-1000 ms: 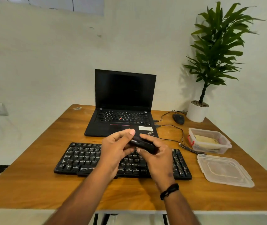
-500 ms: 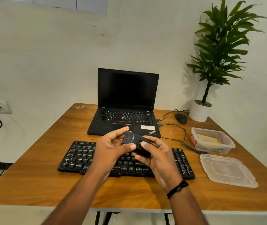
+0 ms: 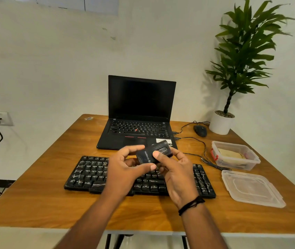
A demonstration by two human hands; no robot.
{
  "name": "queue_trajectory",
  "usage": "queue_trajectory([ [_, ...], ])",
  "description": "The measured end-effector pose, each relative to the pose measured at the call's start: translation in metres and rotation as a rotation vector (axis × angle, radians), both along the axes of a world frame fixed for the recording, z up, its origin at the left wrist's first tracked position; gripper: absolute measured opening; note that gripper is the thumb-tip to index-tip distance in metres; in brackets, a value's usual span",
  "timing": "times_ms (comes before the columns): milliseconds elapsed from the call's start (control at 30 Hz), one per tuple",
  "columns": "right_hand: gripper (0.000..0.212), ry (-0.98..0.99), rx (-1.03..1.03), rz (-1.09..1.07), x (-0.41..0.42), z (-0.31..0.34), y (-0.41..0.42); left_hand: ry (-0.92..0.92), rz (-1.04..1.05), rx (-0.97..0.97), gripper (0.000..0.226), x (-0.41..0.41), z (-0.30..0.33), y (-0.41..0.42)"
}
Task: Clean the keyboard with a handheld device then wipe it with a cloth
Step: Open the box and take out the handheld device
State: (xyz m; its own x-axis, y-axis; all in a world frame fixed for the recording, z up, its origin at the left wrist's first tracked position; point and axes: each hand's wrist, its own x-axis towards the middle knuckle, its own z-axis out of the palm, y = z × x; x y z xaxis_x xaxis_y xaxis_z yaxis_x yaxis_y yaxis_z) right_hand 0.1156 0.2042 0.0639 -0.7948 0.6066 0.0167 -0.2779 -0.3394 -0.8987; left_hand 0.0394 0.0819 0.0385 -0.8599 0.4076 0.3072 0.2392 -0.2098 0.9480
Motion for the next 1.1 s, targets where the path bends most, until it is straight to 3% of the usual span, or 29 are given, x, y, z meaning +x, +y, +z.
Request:
queue_trajectory([
  [100, 0.024, 0.028, -0.036, -0.024, -0.003, 0.0, -0.004, 0.042, 0.04, 0.017, 0.049, 0.017, -0.008, 0.006],
  [233, 0.018, -0.015, 0.094, -0.056, -0.004, -0.003, -0.006, 0.068, 0.111, 0.027, 0.005, 0.02, -0.011, 0.009],
  [400, 0.018, -0.039, 0.179, -0.022, -0.002, -0.005, -0.015, -0.168, 0.047, 0.096, 0.022, 0.012, 0.001, 0.011],
  [500, 0.019, -0.044, 0.198, -0.012, -0.003, -0.006, -0.022, -0.186, -0.051, 0.077, 0.026, 0.012, 0.003, 0.013],
  [867, 0.028, -0.088, 0.102, -0.176, -0.006, -0.009, -0.025, -0.099, -0.096, 0.026, 0.028, 0.01, -0.005, 0.012],
  [1100, 0.034, -0.104, 0.172, -0.095, -0.008, 0.0, -0.021, -0.206, -0.155, 0.063, 0.019, 0.002, -0.001, 0.009],
])
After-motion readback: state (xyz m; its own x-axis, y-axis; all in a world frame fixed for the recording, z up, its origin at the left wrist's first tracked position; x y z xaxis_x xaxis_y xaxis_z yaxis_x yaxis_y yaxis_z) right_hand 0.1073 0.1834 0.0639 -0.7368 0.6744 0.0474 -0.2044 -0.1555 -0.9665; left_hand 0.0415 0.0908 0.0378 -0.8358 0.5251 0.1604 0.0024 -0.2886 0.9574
